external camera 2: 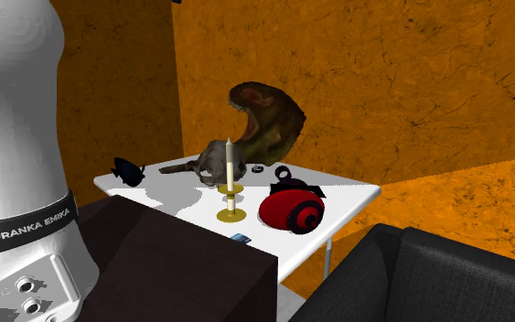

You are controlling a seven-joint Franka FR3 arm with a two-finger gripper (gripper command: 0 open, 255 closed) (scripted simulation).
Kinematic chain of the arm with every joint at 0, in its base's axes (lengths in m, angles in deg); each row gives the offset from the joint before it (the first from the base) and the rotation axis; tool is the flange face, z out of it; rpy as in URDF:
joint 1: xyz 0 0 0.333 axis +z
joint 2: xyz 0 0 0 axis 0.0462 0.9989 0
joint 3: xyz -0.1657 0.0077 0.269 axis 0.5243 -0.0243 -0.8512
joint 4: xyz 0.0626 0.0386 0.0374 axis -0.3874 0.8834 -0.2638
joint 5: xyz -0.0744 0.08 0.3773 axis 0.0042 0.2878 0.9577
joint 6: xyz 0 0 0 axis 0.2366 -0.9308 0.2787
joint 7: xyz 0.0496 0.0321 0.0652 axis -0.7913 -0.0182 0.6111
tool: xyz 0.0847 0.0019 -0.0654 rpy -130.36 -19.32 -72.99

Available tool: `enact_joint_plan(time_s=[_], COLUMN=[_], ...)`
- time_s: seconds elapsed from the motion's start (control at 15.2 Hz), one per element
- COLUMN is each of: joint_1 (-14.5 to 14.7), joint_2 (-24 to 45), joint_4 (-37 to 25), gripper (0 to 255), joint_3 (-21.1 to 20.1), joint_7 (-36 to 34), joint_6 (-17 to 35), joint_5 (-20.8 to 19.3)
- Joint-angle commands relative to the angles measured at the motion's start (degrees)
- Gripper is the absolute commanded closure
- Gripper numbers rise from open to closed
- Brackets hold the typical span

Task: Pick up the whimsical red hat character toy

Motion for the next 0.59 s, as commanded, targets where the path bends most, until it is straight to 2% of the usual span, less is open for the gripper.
enact_joint_plan(time_s=[0.0,0.53], joint_1=[0.0,0.8], joint_2=[0.0,10.7], joint_4=[0.0,4.6], gripper=[0,0], joint_3=[0.0,3.7], joint_7=[0.0,7.8], joint_6=[0.0,14.6], joint_5=[0.0,-2.6])
